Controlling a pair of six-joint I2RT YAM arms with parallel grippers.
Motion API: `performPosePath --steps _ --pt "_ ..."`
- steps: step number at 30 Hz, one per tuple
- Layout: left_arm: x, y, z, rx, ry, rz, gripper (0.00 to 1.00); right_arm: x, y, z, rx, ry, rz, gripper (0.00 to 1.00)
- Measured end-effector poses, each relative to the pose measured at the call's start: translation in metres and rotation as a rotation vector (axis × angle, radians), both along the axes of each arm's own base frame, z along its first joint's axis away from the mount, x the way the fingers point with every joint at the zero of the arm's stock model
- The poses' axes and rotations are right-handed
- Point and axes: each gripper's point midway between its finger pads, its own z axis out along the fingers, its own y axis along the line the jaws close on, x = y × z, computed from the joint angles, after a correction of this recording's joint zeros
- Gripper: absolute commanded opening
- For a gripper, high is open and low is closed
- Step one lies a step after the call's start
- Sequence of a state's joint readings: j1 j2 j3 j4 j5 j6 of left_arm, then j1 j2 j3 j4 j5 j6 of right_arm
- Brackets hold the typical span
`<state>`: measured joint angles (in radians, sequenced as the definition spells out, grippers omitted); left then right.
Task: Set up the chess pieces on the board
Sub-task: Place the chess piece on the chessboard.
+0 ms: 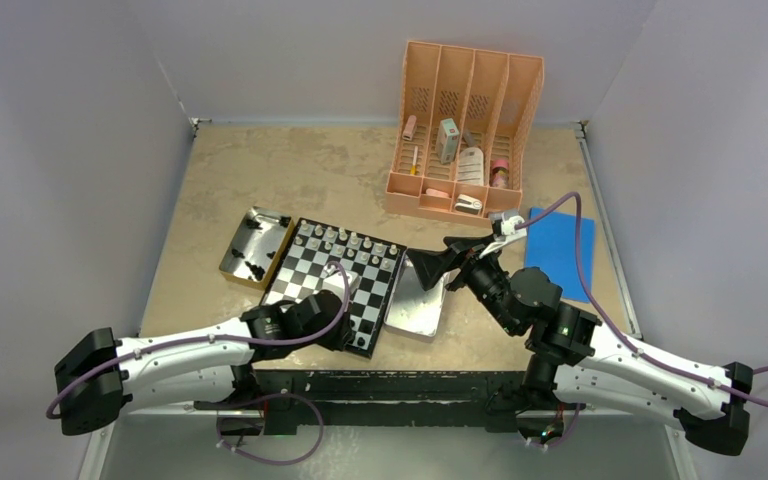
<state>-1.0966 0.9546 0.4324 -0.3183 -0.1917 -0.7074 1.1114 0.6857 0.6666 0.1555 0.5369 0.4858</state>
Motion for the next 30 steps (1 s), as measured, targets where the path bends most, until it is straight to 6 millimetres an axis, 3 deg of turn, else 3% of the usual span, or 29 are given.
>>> performPosePath --steps 30 --pt "-0.0002 0.0037 -0.0003 0.066 -0.027 0.036 0.08 0.0001 -0.0002 -0.0019 -0.003 0.002 -0.001 0.99"
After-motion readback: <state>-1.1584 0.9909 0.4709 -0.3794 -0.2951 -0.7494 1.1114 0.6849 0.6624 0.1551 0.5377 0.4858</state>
